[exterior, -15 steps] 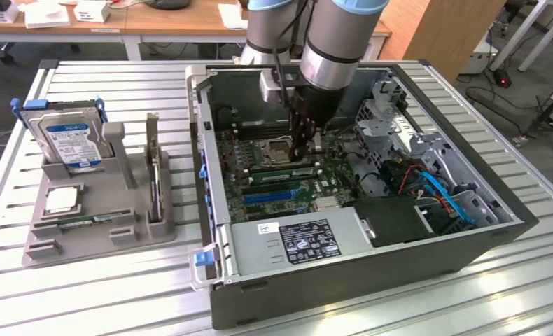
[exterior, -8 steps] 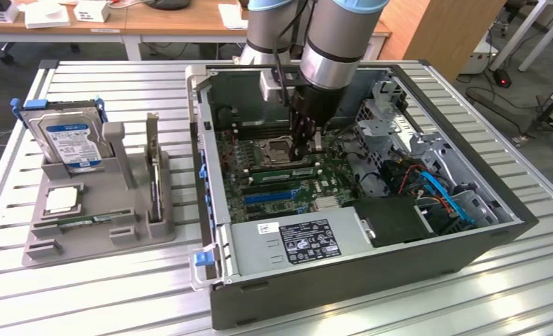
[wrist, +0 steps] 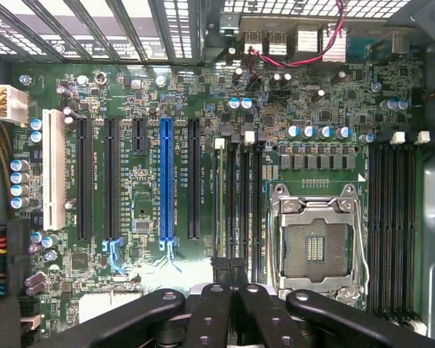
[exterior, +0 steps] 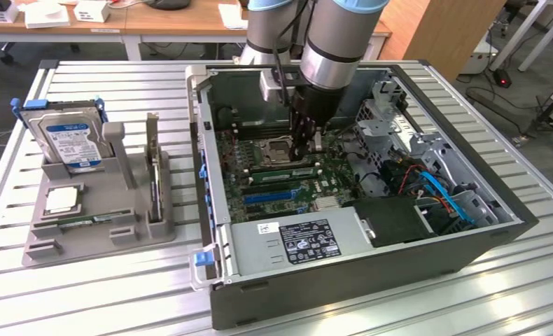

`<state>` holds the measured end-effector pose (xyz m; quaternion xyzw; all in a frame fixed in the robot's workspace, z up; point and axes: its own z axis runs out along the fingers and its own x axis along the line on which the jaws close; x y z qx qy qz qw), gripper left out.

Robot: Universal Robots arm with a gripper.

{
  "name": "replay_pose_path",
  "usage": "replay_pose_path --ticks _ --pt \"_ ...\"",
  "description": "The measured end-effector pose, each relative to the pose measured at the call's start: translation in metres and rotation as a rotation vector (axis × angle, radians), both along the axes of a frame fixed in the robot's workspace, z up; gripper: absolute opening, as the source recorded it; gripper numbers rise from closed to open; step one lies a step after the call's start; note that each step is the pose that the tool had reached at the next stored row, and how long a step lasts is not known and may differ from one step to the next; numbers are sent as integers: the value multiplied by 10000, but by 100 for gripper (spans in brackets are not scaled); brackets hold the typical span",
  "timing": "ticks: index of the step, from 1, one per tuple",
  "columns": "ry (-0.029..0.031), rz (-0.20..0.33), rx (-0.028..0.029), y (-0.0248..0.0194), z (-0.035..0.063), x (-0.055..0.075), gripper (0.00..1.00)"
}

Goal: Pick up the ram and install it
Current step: 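Press down the ram until it locks into place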

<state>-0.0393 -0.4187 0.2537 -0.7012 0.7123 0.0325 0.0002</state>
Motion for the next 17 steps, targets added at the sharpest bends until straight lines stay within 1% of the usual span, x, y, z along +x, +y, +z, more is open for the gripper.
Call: replay_pose_path --ticks 3,5,17 --pt "1 -115 0 0 0 0 9" --pt "1 -356 -1 0 0 0 9" --pt "0 -2431 -1 0 -1 0 9"
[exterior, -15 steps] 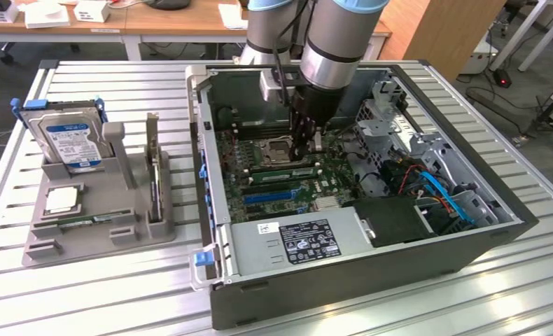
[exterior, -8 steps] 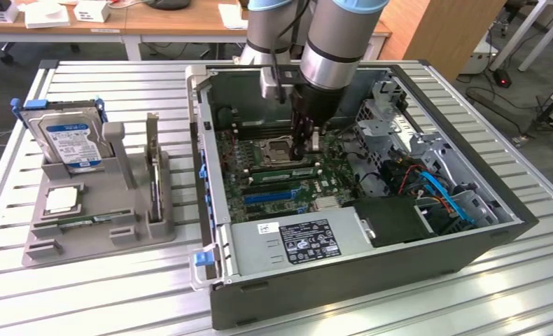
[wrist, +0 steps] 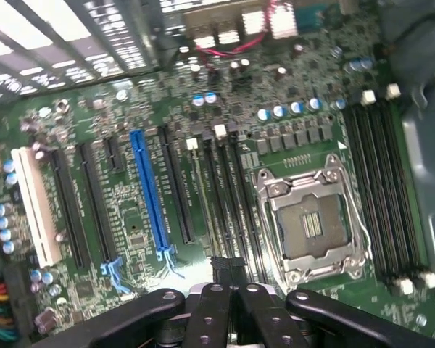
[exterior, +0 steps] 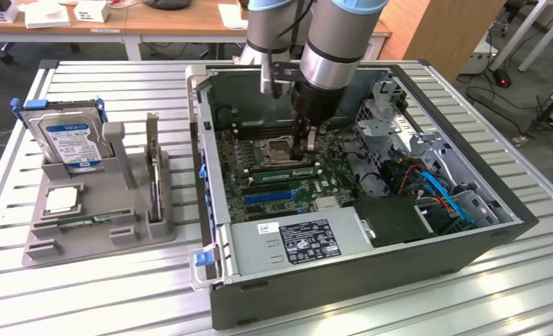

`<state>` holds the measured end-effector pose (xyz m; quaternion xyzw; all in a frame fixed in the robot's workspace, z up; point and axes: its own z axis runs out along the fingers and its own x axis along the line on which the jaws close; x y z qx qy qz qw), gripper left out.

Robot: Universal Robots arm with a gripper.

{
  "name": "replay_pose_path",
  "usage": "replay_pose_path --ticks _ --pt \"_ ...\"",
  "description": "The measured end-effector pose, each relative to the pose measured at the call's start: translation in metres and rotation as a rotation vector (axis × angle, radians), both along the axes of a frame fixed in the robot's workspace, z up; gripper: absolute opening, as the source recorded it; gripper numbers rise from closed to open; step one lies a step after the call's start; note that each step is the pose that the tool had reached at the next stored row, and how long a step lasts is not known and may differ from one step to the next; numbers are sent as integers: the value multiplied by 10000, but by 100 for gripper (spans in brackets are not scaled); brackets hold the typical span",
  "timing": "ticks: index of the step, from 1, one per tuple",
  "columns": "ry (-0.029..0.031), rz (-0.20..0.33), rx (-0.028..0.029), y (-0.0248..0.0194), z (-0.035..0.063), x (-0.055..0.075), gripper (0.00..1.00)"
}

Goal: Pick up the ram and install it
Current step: 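Press down the ram until it locks into place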

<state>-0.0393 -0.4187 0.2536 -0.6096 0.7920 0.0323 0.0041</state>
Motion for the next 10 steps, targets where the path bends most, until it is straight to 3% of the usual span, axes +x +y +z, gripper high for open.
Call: replay_pose_path --ticks 10 --pt "0 -1795 0 0 -1 0 9"
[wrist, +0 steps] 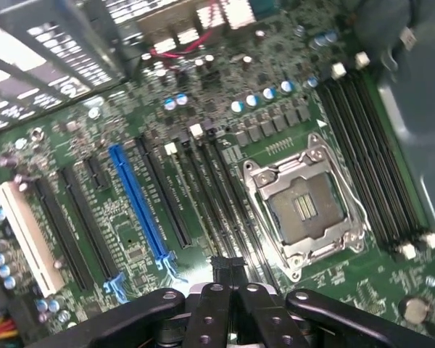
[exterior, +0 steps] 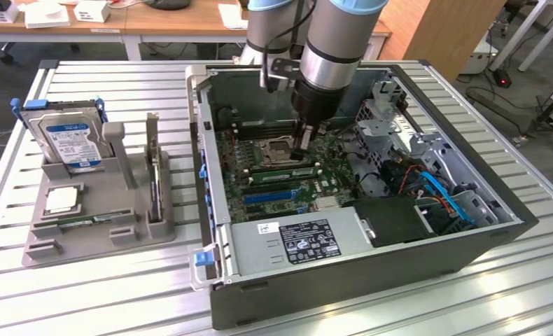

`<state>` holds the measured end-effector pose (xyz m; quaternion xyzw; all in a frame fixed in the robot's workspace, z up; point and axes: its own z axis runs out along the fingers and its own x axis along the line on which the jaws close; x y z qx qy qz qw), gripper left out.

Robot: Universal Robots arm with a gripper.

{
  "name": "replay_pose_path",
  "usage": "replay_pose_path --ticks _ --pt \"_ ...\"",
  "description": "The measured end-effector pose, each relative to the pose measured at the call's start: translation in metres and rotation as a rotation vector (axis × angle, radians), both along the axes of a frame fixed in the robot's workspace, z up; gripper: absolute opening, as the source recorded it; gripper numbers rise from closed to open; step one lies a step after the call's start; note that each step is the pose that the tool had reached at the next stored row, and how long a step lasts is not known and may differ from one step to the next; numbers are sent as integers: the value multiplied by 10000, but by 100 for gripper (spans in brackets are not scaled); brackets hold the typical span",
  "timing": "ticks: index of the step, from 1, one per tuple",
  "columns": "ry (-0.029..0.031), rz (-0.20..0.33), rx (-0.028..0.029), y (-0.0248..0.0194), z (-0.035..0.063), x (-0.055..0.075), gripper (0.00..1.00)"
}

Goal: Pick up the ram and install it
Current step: 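Press down the ram until it locks into place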

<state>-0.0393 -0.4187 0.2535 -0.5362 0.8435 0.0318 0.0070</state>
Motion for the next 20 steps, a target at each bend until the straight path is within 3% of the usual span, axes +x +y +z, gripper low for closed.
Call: replay_pose_path --ticks 20 --pt "0 -3384 1 0 -2 0 9"
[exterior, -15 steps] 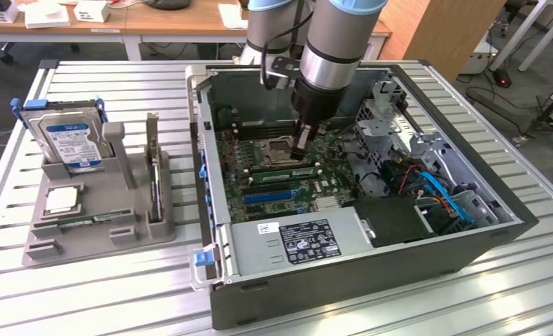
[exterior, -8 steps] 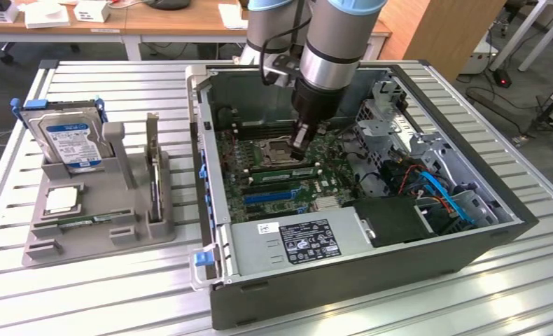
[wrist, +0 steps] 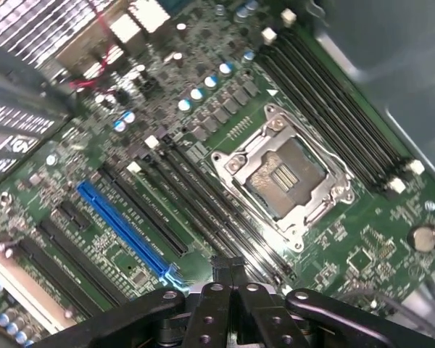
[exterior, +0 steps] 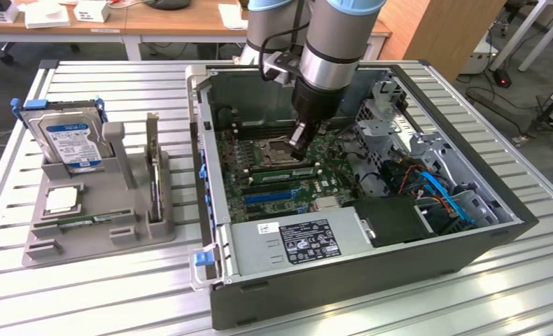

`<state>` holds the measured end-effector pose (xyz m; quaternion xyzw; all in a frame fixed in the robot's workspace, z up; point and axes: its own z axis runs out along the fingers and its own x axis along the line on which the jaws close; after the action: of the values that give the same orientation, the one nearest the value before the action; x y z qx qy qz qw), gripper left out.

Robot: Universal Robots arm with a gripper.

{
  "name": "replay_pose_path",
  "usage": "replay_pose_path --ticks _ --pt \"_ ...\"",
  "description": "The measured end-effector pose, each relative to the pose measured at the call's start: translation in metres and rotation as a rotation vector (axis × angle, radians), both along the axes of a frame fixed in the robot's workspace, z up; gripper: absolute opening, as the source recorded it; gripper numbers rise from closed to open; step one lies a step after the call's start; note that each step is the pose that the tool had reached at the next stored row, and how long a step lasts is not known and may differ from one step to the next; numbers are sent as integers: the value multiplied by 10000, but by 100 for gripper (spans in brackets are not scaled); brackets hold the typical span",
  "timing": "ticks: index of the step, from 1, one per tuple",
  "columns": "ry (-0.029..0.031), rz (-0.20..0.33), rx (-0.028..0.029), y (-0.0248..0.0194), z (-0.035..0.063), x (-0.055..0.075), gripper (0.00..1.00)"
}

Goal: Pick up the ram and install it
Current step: 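Press down the ram until it locks into place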

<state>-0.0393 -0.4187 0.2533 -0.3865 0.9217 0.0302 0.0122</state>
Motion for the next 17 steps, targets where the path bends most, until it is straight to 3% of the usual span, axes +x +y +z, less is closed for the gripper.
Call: replay_pose_path --ticks 17 --pt "1 -2421 -1 0 0 -11 9"
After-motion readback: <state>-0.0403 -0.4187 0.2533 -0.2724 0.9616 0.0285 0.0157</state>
